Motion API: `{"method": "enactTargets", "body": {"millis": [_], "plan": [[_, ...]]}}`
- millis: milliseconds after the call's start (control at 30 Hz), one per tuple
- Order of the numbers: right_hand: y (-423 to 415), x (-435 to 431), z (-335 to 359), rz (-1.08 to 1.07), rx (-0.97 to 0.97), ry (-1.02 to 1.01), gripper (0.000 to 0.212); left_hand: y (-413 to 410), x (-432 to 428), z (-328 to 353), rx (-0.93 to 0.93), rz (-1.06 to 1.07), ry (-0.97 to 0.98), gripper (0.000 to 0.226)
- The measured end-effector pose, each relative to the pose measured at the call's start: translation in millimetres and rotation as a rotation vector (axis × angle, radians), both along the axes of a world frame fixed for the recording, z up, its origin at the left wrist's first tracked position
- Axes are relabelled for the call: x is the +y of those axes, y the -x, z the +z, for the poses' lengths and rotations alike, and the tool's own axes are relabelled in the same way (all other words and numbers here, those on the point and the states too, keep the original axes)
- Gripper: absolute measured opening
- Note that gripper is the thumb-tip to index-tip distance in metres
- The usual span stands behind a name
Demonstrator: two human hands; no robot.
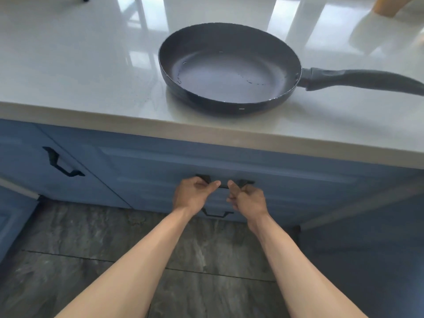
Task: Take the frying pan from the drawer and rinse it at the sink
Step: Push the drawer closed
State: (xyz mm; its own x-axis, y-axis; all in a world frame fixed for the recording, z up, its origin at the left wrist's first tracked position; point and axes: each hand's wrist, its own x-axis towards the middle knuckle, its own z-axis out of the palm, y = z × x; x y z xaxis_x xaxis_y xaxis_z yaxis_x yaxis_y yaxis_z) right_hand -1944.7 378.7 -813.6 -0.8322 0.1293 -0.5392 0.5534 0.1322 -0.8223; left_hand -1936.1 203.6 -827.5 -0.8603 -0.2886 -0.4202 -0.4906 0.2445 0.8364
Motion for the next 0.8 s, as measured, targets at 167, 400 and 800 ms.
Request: {"method": "enactTargets", "body": {"millis": [167, 400, 800], "plan": [[1, 2, -1, 0.022, -0.008, -0.034, 0.042, 1, -1, 0, -0.018, -0.014, 0.018, 0.064], [7, 13, 15, 0.202, 0.012, -0.3, 0.06, -5, -3, 22, -0.029, -0.157, 0.225, 0.049], [-37, 47, 167, 0.489, 0.14, -0.523, 0.042, -49, -24, 181, 0.047, -0.186, 0.298, 0.05]]}}
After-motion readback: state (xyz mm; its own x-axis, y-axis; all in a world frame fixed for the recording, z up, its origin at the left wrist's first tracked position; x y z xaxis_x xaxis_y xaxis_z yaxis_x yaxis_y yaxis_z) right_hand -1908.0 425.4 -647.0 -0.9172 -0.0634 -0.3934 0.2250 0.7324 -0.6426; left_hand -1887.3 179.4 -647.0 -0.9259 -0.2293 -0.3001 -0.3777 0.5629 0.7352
